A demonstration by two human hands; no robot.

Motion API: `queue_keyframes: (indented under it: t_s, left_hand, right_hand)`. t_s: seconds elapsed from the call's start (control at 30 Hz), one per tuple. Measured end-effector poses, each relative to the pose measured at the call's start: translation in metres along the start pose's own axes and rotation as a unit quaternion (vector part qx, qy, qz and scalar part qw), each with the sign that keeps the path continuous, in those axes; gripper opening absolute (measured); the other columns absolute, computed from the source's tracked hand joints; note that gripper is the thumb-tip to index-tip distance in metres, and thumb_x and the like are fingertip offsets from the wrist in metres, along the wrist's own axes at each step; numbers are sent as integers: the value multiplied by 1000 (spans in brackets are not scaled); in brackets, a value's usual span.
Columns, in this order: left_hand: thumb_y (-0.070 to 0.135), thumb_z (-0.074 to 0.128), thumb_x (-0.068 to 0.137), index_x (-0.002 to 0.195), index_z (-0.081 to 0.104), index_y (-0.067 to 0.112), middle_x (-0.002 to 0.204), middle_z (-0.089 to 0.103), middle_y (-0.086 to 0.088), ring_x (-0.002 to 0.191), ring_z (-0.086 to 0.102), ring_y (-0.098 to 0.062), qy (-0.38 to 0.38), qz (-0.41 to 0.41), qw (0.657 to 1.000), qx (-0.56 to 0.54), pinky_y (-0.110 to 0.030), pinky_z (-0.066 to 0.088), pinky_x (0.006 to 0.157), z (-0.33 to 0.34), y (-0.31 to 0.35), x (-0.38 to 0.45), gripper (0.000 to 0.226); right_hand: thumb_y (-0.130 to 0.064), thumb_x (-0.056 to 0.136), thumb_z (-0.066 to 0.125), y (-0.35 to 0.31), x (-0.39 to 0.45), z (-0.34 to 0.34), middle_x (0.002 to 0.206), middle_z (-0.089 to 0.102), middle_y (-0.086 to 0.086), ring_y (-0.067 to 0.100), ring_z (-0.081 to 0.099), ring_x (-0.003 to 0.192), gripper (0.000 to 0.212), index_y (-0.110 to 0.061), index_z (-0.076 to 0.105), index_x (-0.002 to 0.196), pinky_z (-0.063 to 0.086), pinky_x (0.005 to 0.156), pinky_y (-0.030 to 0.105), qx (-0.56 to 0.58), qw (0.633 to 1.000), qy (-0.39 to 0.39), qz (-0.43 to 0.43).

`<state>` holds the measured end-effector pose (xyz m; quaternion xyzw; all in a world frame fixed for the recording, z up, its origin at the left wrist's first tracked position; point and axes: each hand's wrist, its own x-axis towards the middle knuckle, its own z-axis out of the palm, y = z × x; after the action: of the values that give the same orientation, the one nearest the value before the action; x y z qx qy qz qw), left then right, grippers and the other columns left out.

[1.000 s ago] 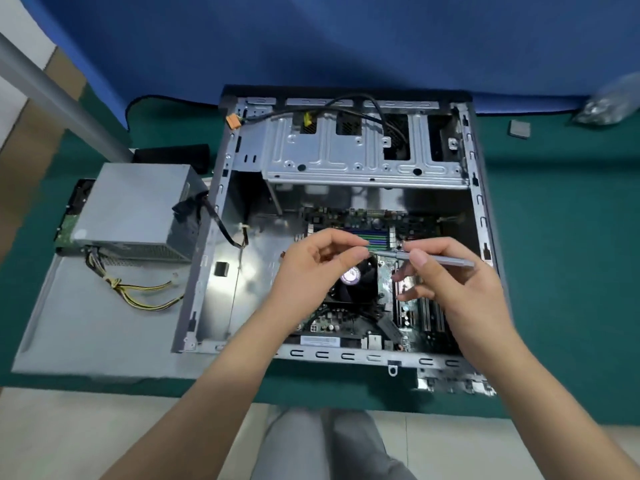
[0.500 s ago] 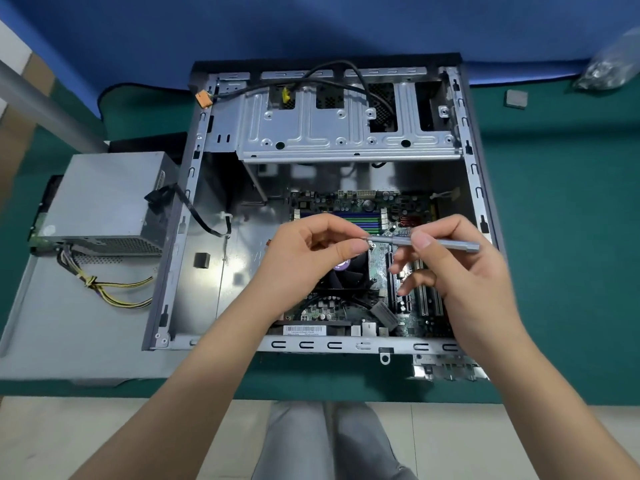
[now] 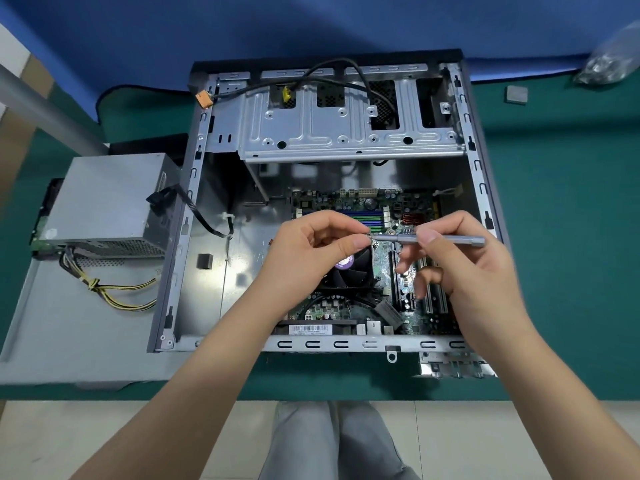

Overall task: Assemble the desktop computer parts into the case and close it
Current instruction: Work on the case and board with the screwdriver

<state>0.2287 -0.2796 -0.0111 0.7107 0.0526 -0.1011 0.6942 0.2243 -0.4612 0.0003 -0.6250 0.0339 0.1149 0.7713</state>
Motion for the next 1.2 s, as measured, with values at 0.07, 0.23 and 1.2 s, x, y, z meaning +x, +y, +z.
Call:
queue_keyframes:
  t_s: [0.07, 0.23, 1.2]
  left_hand:
    - [18, 75, 76, 75, 73, 34, 77, 72, 11, 72, 64, 1, 0, 2, 1000, 2, -9, 46, 65, 0, 0, 0, 16]
    - [12, 75, 78, 73, 73, 34, 76, 72, 11, 72, 64, 0, 13, 9, 1000, 16, -10, 47, 65, -1, -1, 0, 23]
    - [30, 66, 87, 99, 70, 32, 109, 57, 14, 108, 46, -10, -32, 103, 918, 382, -27, 36, 96, -4, -14, 15, 13]
  right_hand:
    - [-26, 82, 61, -1, 0, 1, 67, 66, 6, 18, 62, 58, 18, -9, 53, 82, 43, 40, 22, -1, 1000, 7, 2]
    - [-26, 83, 64, -2, 0, 2, 67, 67, 6, 15, 59, 51, 17, -11, 54, 80, 38, 38, 20, -23, 999, 28, -2]
    - [-19, 86, 60, -3, 2, -9, 68, 67, 6, 14, 57, 49, 10, -10, 56, 85, 33, 39, 16, 110, 993, 37, -19]
